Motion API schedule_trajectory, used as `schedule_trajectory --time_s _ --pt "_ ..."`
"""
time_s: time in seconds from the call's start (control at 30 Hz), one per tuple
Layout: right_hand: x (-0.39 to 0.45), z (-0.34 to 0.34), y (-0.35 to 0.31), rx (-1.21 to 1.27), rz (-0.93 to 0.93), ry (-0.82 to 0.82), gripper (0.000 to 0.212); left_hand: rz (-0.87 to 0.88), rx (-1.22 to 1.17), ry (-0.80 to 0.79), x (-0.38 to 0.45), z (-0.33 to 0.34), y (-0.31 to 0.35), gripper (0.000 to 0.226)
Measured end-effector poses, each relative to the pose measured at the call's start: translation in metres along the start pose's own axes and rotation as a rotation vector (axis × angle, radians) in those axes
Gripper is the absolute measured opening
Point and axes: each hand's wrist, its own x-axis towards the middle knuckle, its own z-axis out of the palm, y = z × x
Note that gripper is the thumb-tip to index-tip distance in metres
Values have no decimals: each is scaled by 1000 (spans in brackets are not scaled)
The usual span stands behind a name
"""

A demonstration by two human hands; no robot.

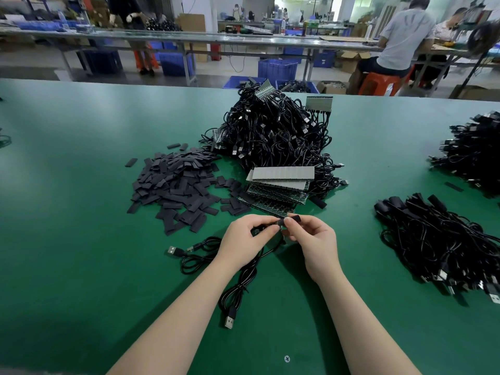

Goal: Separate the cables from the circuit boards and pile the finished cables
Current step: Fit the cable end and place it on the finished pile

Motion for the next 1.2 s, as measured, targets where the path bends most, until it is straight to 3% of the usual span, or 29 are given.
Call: schedule_trajectory --time_s 0.37,0.53,0.83,0.93,1.03,1.1,1.2 --pt "1 1 2 -19 -6 -15 9 -5 24 12 -1 -1 4 28" --pt "1 1 2 -45 -9 -30 9 -42 -21 -13 0 -2 2 21" --pt "0 2 1 -157 -34 -104 7 -115 -90 22 -5 -4 6 38" --pt "0 1 3 -158 -34 -92 10 -89 101 37 -6 -3 11 33" --pt "1 1 4 -128 -31 -76 10 -15 611 107 -6 -1 19 31" --pt "2 1 5 -112 -30 -62 9 -46 618 109 -4 -3 22 31" --pt "3 0 6 -92 -21 -40 10 -103 363 -39 -3 -9 21 29"
